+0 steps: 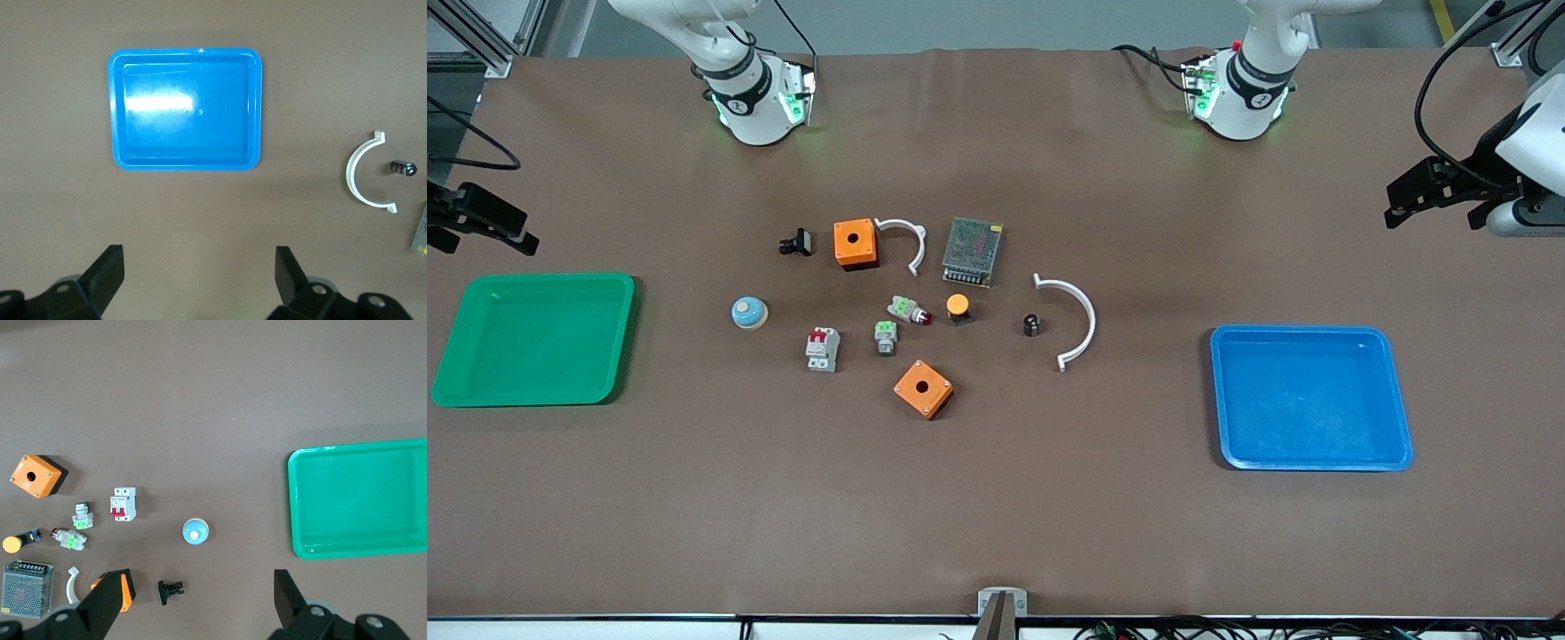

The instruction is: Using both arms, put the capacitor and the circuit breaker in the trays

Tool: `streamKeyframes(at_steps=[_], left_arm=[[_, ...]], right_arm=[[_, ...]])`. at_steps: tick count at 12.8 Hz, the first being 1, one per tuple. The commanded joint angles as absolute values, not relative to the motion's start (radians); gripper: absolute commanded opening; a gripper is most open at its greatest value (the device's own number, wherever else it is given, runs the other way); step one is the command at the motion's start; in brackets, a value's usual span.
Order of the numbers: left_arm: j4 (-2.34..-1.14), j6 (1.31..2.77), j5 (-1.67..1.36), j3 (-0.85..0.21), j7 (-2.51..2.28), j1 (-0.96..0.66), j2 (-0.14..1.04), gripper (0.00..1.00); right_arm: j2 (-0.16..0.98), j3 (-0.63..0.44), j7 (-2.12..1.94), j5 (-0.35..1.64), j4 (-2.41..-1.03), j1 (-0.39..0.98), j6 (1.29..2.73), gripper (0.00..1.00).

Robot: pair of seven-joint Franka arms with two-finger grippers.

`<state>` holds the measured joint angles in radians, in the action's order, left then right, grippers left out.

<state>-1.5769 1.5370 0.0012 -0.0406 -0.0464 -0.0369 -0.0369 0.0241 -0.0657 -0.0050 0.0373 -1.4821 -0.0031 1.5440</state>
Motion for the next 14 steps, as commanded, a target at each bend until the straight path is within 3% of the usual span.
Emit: streamKeyframes(at_steps=[1, 4, 7, 14], left_arm=[[-1.557, 1.514, 0.002, -0.044, -0.049, -0.034, -0.029, 1.0], [-1.548, 1.516, 0.003, -0.046, -0.052, -0.044, -0.006, 1.0], [-1.493, 1.526, 0.002, -0.07, -0.061, -0.078, 0.104, 1.0], [-1.499, 1.782, 0.0, -0.081, -0.527, -0.331, 0.368, 1.0]], right_arm=[[0.038, -0.064, -0.012, 0.02, -1.453, -0.009, 1.531, 1.0], [0.038, -0.064, -0.014, 0.02, -1.451, -0.012, 1.529, 1.0], [0.038, -0.064, -0.012, -0.007, -1.448, -0.008, 1.528, 1.0], [0.089, -0.063, 0.002, -0.021, -1.448, 0.052, 1.528, 1.0]])
